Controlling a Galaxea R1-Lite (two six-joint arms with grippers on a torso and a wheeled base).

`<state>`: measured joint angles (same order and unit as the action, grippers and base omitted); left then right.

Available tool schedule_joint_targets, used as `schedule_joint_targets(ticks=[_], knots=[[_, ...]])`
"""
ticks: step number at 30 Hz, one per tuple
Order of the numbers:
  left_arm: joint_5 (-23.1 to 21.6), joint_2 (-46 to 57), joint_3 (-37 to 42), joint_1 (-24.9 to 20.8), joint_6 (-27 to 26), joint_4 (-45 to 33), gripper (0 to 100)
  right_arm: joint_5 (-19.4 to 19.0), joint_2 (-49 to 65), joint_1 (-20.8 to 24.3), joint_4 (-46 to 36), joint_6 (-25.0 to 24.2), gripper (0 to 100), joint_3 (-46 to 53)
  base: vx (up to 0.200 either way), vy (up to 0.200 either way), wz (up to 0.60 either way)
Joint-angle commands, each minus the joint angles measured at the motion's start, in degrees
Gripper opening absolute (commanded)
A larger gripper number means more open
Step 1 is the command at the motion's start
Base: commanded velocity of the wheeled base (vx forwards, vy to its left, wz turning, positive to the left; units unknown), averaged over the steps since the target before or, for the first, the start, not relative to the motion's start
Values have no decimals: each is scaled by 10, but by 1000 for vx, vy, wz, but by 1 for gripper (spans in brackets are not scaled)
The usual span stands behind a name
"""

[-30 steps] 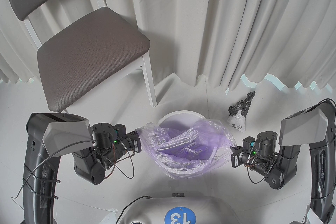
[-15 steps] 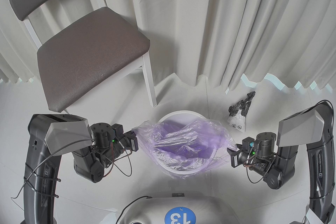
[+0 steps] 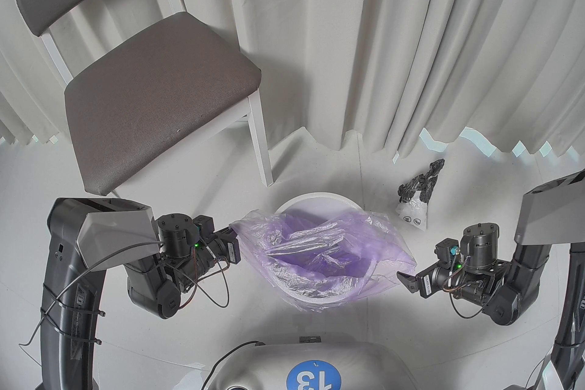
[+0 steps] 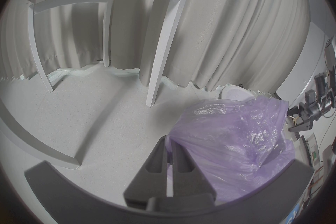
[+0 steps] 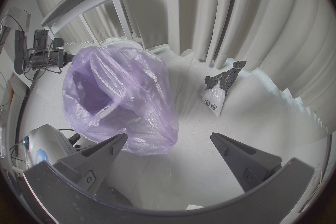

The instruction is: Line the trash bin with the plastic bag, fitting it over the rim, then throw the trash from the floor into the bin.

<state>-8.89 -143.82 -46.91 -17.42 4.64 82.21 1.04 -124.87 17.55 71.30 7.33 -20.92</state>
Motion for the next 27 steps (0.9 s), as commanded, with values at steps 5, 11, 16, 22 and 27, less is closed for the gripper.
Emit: schedule_joint_targets(ticks=[5, 11, 16, 22, 27], knots=[[0, -1, 2, -3, 0, 3, 0, 21, 129, 35, -155, 20, 100, -130, 0, 0, 0], [0, -4, 3, -3, 0, 4, 0, 36, 147, 61, -252, 20, 100, -214, 0, 0, 0], [4, -6, 3, -7, -1, 3, 0, 36, 142, 125, -382, 45, 100, -341, 0, 0, 0], [0, -3, 12, -4, -8, 3, 100, 30, 100, 140, -379, 120, 100, -343, 0, 0, 0], [-8, -1, 15, 3, -6, 10, 100, 27, 84, 151, -381, 146, 100, -339, 0, 0, 0]])
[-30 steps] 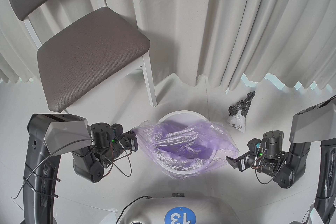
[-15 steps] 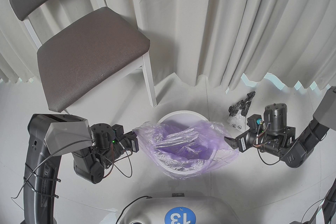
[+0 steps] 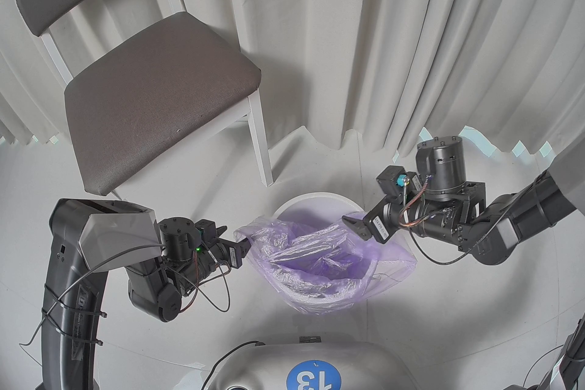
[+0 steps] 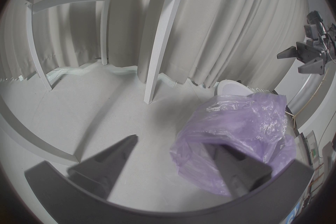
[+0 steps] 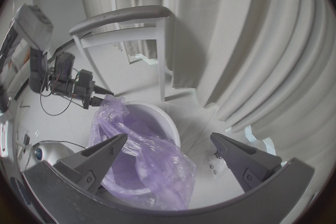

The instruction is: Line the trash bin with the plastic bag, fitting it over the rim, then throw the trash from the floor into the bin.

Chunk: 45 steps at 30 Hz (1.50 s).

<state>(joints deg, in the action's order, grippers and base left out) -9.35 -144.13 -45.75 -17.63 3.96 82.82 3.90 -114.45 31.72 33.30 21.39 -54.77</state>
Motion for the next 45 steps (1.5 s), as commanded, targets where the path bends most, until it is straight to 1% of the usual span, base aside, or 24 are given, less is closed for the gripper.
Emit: schedule_joint_targets(ticks=[1, 2, 3, 4, 5, 8, 11, 12, 13, 15, 16, 17, 20, 21, 23, 28, 31, 32, 35, 41, 42, 45], knots=[[-10, 1, 6, 8, 2, 11, 100, -1, -23, 10, -3, 13, 100, 1, 0, 0, 0], [-12, 1, 7, 8, 2, 12, 100, -1, -24, 10, -3, 14, 100, 1, 0, 0, 0], [-36, -4, 15, 14, 1, 36, 100, -6, -31, 10, -1, 30, 100, 5, 0, 0, 0], [-46, -5, 18, 16, 1, 46, 100, -8, -32, 10, -1, 35, 100, 6, 0, 0, 0], [-68, -11, 27, 22, 0, 68, 100, -14, -33, 9, -1, 46, 100, 12, 0, 0, 0], [-112, -7, 48, 33, -1, 72, 100, -41, -39, 4, -1, 70, 100, 19, 0, 0, 0], [-142, -9, 51, 42, -3, 72, 100, -71, -46, -8, 0, 96, 100, 22, 0, 0, 0], [-146, -9, 52, 44, -3, 72, 100, -84, -51, -12, 1, 107, 100, 23, 0, 0, 0], [-151, -7, 52, 47, -3, 72, 100, -105, -56, -18, 1, 124, 100, 25, 0, 0, 0], [-152, -5, 52, 51, -3, 72, 100, -132, -65, -26, 4, 140, 100, 27, 0, 0, 0], [-153, -5, 52, 51, -3, 72, 100, -134, -66, -27, 4, 142, 100, 27, 0, 0, 0], [-161, -1, 57, 57, -3, 72, 100, -152, -77, -34, 13, 153, 100, 26, 0, 0, 0], [-193, 6, 71, 66, -4, 72, 100, -156, -94, -37, 37, 153, 100, 25, 0, 0, 0], [-210, 9, 77, 71, -10, 72, 100, -156, -99, -38, 45, 153, 100, 25, 0, 0, 0], [-228, 12, 80, 78, -22, 72, 100, -158, -105, -39, 49, 154, 100, 24, 0, 0, 0], [-235, 14, 82, 85, -30, 72, 100, -158, -118, -46, 51, 152, 100, 15, 0, 0, 0], [-247, 14, 88, 88, -33, 72, 100, -158, -124, -46, 59, 150, 100, 12, 0, 0, 0], [-272, 17, 96, 92, -43, 72, 100, -158, -134, -48, 71, 150, 100, 10, 0, 0, 0], [-286, 22, 103, 97, -57, 72, 100, -156, -143, -49, 80, 150, 100, 5, 0, 0, 0], [-287, 20, 100, 97, -59, 72, 100, -156, -145, -49, 80, 150, 100, -5, 0, 0, 0], [-287, 19, 98, 97, -59, 72, 100, -156, -145, -48, 80, 150, 0, -8, 0, 0, 0], [-287, 19, 98, 97, -59, 72, 100, -156, -143, -48, 84, 149, 0, -9, 0, 0, 0]])
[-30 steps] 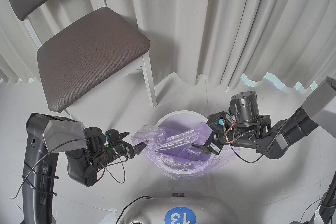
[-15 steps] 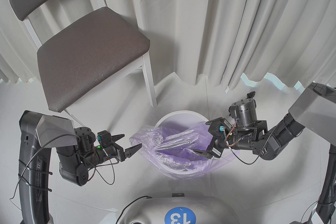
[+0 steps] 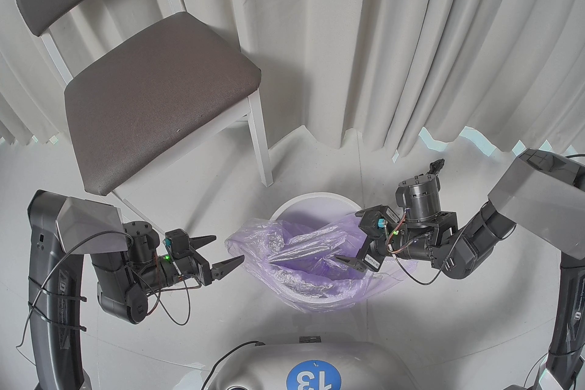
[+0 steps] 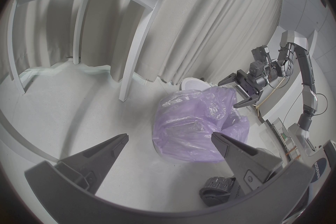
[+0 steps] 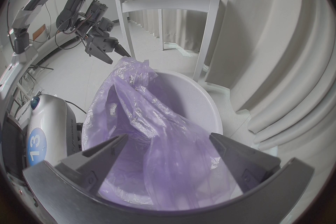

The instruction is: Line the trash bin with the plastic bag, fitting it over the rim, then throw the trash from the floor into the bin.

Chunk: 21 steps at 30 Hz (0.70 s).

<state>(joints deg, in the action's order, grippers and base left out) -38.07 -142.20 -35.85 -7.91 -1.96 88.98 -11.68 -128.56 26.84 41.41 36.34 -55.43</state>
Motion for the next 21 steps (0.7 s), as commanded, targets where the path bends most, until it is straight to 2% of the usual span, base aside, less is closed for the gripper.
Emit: schedule_joint_targets(ticks=[1, 11, 17, 21], knots=[[0, 0, 0, 0, -1, 10, 100, 0, 0, 1, 5, 0, 0, -2, 0, 0, 0], [0, 0, -2, -1, 0, 10, 100, 8, 22, -16, 20, -12, 0, -32, 0, 0, 0], [0, 0, -2, -2, -1, 10, 100, 54, 15, -17, 52, -30, 0, -55, 0, 0, 0], [0, -1, -1, -2, -1, 10, 100, 63, 8, -16, 75, -41, 0, -67, 0, 0, 0]])
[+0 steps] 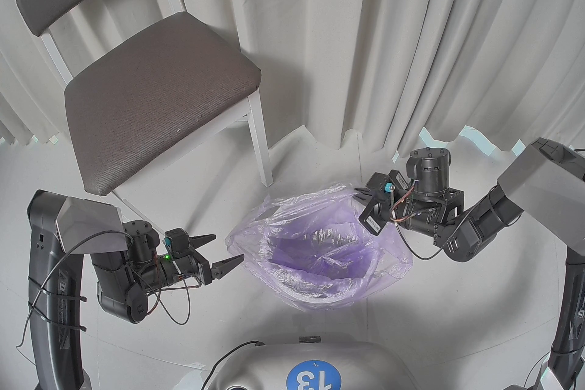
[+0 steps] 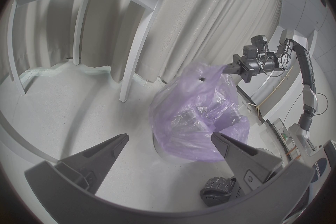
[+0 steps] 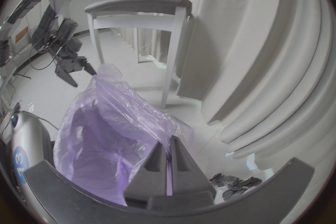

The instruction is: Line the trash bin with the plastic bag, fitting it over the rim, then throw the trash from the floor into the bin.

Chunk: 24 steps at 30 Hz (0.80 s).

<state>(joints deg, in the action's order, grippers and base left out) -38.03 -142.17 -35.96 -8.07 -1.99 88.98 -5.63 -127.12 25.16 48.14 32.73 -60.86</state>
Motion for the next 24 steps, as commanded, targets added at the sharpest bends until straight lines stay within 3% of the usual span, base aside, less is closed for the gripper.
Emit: schedule_joint_targets(ticks=[1, 11, 24], knots=[[0, -2, -1, 0, 1, 10, 100, 4, -9, 1, 12, -7, 0, -17, 0, 0, 0], [1, -9, -2, -3, 0, 10, 100, 56, -51, 4, 35, -30, 0, -70, 0, 0, 0], [1, -19, -6, 0, -6, 10, 100, 82, -83, 4, 72, -33, 0, -122, 0, 0, 0]])
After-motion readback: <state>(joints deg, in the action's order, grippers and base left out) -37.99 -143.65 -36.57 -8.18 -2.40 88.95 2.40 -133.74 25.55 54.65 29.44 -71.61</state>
